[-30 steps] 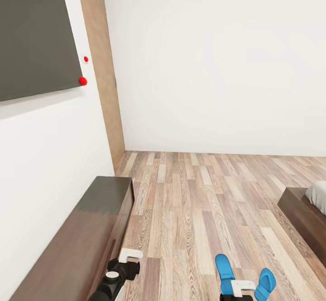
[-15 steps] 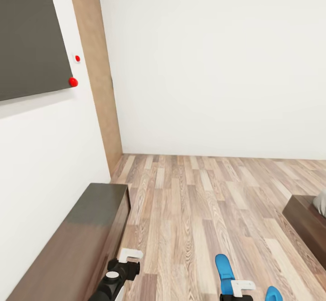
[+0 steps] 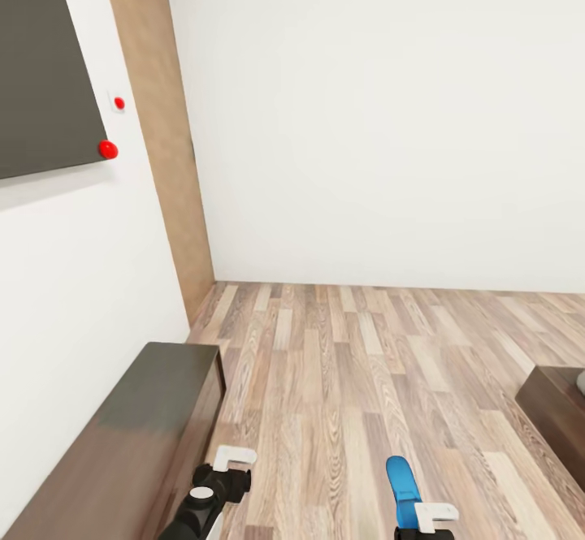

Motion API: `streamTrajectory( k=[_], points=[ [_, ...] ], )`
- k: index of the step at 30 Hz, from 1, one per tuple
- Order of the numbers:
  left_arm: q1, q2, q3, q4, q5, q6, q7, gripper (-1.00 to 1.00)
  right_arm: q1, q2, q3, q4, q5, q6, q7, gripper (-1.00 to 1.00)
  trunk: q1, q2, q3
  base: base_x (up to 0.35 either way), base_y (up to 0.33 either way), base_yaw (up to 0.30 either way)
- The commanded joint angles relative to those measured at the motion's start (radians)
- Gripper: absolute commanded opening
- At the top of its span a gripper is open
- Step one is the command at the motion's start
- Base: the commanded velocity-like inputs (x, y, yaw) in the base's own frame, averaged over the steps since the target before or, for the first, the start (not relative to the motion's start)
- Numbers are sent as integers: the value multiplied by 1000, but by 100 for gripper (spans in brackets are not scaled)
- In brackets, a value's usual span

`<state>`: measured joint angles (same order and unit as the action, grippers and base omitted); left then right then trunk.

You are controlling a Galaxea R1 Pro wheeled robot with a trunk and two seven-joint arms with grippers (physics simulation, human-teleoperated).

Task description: In the bedroom, move the book from the bed onto either nightstand, and place the two sandals side by side next to the bed.

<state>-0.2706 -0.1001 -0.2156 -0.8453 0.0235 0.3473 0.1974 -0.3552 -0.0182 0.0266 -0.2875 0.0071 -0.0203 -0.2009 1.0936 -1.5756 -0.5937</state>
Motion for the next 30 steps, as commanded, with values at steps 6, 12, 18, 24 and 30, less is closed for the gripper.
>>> streamTrajectory(
  k=[6,12,18,24,30],
  points=[
    [0,0,-3,-1,3,5,7,100,-1,0,3,1,-1,-3,-4,-100,0,0,-1,276,-141,0],
    [0,0,-3,-1,3,5,7,100,-1,0,3,1,0,-3,-3,-100,0,0,-1,310,-53,0],
    [0,0,-3,-1,1,5,7,100,-1,1,3,1,1,-3,-3,-100,0,0,-1,321,-13,0],
    [0,0,-3,0,0,5,7,100,-1,1,3,1,1,-3,-4,-100,0,0,-1,327,-3,0],
    [0,0,-3,0,0,5,7,100,-1,1,3,1,1,-3,-3,-100,0,0,-1,329,-1,0]
  ],
)
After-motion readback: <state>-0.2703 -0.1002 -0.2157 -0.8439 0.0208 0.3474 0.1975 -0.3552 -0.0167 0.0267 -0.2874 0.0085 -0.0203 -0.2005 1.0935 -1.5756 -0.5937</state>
